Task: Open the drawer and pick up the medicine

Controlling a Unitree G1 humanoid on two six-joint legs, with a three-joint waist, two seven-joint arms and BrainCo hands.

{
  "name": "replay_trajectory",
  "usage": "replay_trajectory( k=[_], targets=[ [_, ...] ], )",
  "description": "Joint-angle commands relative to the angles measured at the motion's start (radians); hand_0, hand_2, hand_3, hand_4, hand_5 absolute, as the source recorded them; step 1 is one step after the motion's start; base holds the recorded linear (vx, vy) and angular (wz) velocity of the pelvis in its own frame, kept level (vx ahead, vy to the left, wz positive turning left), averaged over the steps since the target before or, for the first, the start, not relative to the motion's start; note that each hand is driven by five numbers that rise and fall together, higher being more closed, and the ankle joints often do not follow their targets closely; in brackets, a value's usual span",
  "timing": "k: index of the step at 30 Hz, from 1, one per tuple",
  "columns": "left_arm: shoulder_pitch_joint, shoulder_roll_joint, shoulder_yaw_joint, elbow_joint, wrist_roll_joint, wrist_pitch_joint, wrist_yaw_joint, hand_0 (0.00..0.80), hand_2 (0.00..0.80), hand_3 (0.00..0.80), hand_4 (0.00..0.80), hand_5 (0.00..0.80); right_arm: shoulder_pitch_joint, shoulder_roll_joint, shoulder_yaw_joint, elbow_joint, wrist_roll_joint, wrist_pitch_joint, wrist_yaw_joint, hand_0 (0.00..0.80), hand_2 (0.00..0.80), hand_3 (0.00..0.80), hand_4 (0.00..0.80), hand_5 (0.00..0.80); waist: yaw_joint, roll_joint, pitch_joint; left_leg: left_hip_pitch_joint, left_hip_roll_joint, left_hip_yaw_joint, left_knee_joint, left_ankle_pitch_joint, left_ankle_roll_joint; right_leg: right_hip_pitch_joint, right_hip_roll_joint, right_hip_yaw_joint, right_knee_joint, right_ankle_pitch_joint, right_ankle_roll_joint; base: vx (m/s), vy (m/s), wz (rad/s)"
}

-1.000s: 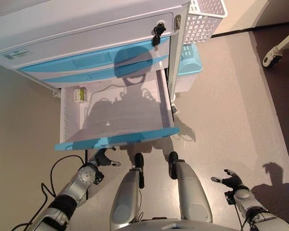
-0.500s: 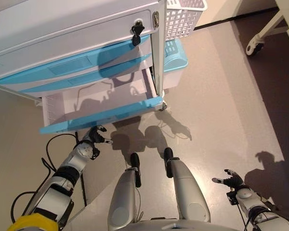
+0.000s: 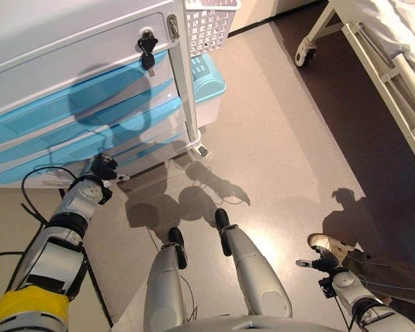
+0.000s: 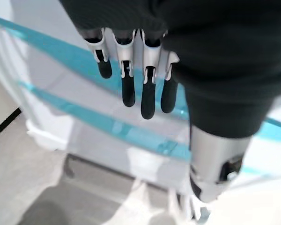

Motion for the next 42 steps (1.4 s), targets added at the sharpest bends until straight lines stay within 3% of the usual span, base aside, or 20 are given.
replay_trajectory(
  k=[1,12,20,22,26,30,32,38,42],
  targets=[
    [-0.071,0.081,0.039,0.007,0.013,-0.023,0.069,0.000,0.000,0.000,0.000,0.000,0.053,-0.020,0.042,0.009,-0.002,-0.007,0.008,0.000,0.000,0.000,0.000,0.000,-0.011,0.003,-0.043,0.001,-0.036,0.049,0.001,-0.035,0.123,0.048,-0.025,0.014,-0.084,0.031,0.065,0.006,0.047,-0.24],
    [-0.013,0.054,0.069,-0.055,-0.018,-0.038,0.064,0.000,0.000,0.000,0.000,0.000,0.040,-0.017,0.049,0.000,-0.014,-0.008,0.005,0.000,0.000,0.000,0.000,0.000,0.006,0.014,-0.063,0.052,-0.058,0.054,-0.107,0.002,0.114,0.097,-0.045,0.030,-0.191,0.086,0.086,0.004,0.028,-0.05],
    [0.149,-0.020,0.153,-0.170,-0.134,-0.060,0.022,0.000,0.000,0.000,0.000,0.000,0.064,-0.018,0.019,0.010,-0.035,0.002,0.002,0.000,0.000,0.000,0.000,0.000,0.029,0.037,-0.069,0.088,-0.094,-0.003,-0.141,0.028,0.108,0.156,-0.062,-0.009,-0.223,0.095,0.073,-0.016,-0.044,0.08],
    [0.210,-0.050,0.185,-0.206,-0.161,-0.066,0.015,0.000,0.000,0.000,0.000,0.000,0.076,-0.018,0.007,0.015,-0.046,0.004,0.001,0.000,0.000,0.000,0.000,0.000,0.039,0.032,-0.070,0.101,-0.110,-0.014,-0.183,0.084,0.104,0.187,-0.076,-0.033,-0.262,0.134,0.063,-0.110,-0.113,0.31],
    [0.307,-0.112,0.216,-0.268,-0.213,-0.081,-0.003,0.000,0.000,0.000,0.000,0.000,0.095,-0.021,0.000,0.035,-0.089,0.011,-0.006,0.000,0.000,0.000,0.000,0.000,0.057,0.043,-0.076,0.163,-0.131,-0.059,-0.259,0.127,0.087,0.273,-0.089,-0.078,-0.337,0.154,0.064,-0.002,-0.103,0.36],
    [0.394,-0.163,0.243,-0.294,-0.241,-0.089,-0.019,0.000,0.000,0.000,0.000,0.000,0.102,-0.018,0.007,0.046,-0.119,0.015,-0.006,0.000,0.000,0.000,0.000,0.000,0.073,0.047,-0.086,0.226,-0.133,-0.080,-0.311,0.150,0.081,0.344,-0.089,-0.094,-0.384,0.164,0.064,0.035,-0.065,0.29],
    [0.483,-0.226,0.259,-0.317,-0.272,-0.102,-0.041,0.000,0.000,0.000,0.000,0.000,0.096,-0.012,-0.004,0.058,-0.125,0.021,-0.011,0.000,0.000,0.000,0.000,0.000,0.089,0.050,-0.105,0.284,-0.136,-0.093,-0.365,0.174,0.074,0.398,-0.088,-0.101,-0.435,0.176,0.066,0.048,-0.063,0.10],
    [0.585,-0.315,0.288,-0.267,-0.305,-0.096,-0.077,0.000,0.000,0.000,0.000,0.000,0.100,0.005,0.004,0.064,-0.146,0.020,-0.007,0.000,0.000,0.000,0.000,0.000,0.108,0.057,-0.161,0.370,-0.137,-0.105,-0.459,0.218,0.065,0.484,-0.081,-0.115,-0.506,0.183,0.068,0.065,-0.061,0.03],
    [0.606,-0.380,0.264,-0.095,-0.220,-0.071,-0.083,0.000,0.000,0.000,0.000,0.000,0.105,0.032,0.003,0.080,-0.151,0.025,-0.010,0.000,0.000,0.000,0.000,0.000,0.107,0.066,-0.214,0.443,-0.133,-0.115,-0.531,0.253,0.048,0.550,-0.083,-0.146,-0.526,0.168,0.069,0.050,-0.037,0.16]
  ],
)
